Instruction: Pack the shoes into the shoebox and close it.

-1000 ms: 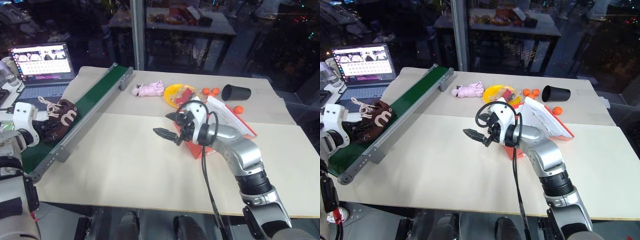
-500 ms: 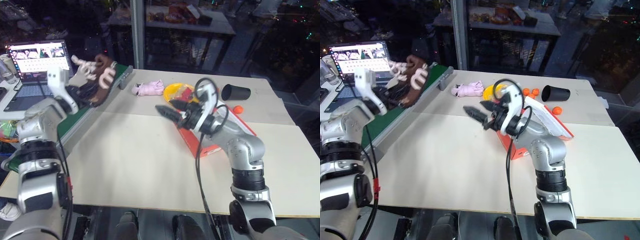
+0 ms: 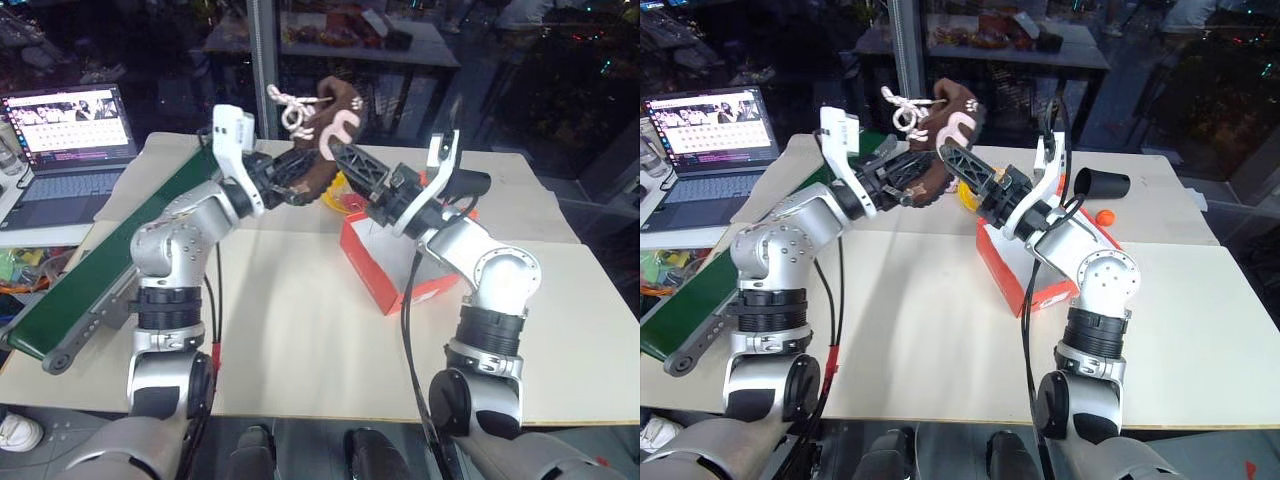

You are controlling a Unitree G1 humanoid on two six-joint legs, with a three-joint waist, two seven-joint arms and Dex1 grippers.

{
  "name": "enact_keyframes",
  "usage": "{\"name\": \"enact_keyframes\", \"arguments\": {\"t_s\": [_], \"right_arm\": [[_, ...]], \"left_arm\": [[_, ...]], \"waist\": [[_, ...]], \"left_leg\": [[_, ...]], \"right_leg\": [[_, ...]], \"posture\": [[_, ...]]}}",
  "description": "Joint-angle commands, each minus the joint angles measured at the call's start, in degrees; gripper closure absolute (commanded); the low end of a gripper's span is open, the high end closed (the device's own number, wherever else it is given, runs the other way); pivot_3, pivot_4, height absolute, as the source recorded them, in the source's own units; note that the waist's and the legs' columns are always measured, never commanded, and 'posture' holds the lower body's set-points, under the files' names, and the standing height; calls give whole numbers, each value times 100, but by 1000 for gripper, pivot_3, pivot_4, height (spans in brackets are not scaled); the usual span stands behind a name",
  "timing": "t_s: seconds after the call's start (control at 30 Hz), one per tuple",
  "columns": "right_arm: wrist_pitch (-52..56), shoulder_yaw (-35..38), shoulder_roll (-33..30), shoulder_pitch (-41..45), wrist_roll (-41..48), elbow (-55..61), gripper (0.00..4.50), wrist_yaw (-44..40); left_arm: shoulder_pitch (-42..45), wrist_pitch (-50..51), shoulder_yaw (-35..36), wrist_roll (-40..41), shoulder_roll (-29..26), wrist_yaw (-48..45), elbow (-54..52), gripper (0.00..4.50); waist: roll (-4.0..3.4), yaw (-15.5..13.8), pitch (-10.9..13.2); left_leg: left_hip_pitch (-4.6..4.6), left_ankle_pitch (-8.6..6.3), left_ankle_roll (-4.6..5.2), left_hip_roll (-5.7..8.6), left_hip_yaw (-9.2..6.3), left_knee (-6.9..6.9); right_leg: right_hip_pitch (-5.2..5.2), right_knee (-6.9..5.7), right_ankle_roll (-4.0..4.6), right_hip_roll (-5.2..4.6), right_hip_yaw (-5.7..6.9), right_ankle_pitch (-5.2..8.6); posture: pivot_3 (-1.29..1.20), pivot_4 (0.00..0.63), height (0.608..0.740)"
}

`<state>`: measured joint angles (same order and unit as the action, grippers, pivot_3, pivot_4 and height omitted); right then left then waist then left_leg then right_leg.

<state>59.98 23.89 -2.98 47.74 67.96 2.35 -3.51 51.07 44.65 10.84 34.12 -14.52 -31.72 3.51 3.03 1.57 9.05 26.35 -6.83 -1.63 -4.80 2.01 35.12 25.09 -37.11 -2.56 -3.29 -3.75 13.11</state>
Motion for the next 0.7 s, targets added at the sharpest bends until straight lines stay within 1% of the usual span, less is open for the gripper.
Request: {"name": "enact_keyframes", "arguments": {"t_s": [0.03,0.13,0.2,0.23,0.27,0.3,0.5,0.57,0.6,0.67,0.7], "right_arm": [[-135,76,-52,124,386,175,0,240],[-202,39,-99,128,350,160,0,379],[-250,12,-123,137,315,141,514,419],[-278,0,-131,140,301,134,667,424],[-306,-12,-137,142,290,130,954,425],[-347,-30,-147,147,251,123,1362,423],[-568,-67,-159,191,113,22,3424,396],[-644,-110,-191,218,35,-36,4055,342],[-692,-147,-209,232,-30,-74,4243,300],[-781,-199,-232,266,-129,-155,4267,253],[-827,-211,-237,288,-168,-196,4268,242]], "left_arm": [[6,-84,-274,29,154,-7,-221,4439],[40,-76,-334,71,280,41,-264,4439],[68,-61,-315,98,311,83,-268,4439],[74,-52,-313,103,319,95,-273,4439],[77,-49,-314,100,322,103,-279,4439],[82,-32,-296,115,334,126,-277,4439],[129,-24,-257,143,337,183,-270,4439],[147,-16,-243,168,345,193,-277,4439],[140,-13,-242,182,339,176,-282,4439],[139,-10,-209,224,344,160,-261,3464],[147,17,-143,285,360,172,-232,3179]], "waist": [[0,6,0],[-1,10,1],[-1,11,1],[-2,12,1],[-2,16,1],[-3,23,1],[-5,57,3],[-6,61,4],[-7,62,4],[-7,64,4],[-8,64,5]], "left_leg": [[0,0,1,0,0,1],[0,1,1,2,0,1],[1,1,1,2,-1,1],[1,1,1,2,-1,1],[1,1,1,2,-1,1],[1,1,1,2,-1,1],[1,1,2,2,-2,0],[1,1,2,2,-3,0],[1,1,2,2,-2,0],[1,1,2,2,-3,0],[1,1,2,2,-3,1]], "right_leg": [[0,0,0,0,0,0],[-1,1,0,-1,0,0],[-1,3,0,-1,-1,0],[-1,3,0,0,0,0],[-1,3,0,-1,0,0],[-1,3,0,0,0,0],[-1,4,-1,0,-1,0],[-1,4,-1,0,0,0],[-1,4,-1,0,0,0],[-1,4,-1,0,0,0],[-1,4,-1,0,0,0]], "posture": [[0,150,736],[0,150,736],[0,150,736],[0,150,736],[0,150,736],[0,150,736],[0,150,736],[0,150,736],[0,150,736],[0,150,736],[0,150,736]]}}
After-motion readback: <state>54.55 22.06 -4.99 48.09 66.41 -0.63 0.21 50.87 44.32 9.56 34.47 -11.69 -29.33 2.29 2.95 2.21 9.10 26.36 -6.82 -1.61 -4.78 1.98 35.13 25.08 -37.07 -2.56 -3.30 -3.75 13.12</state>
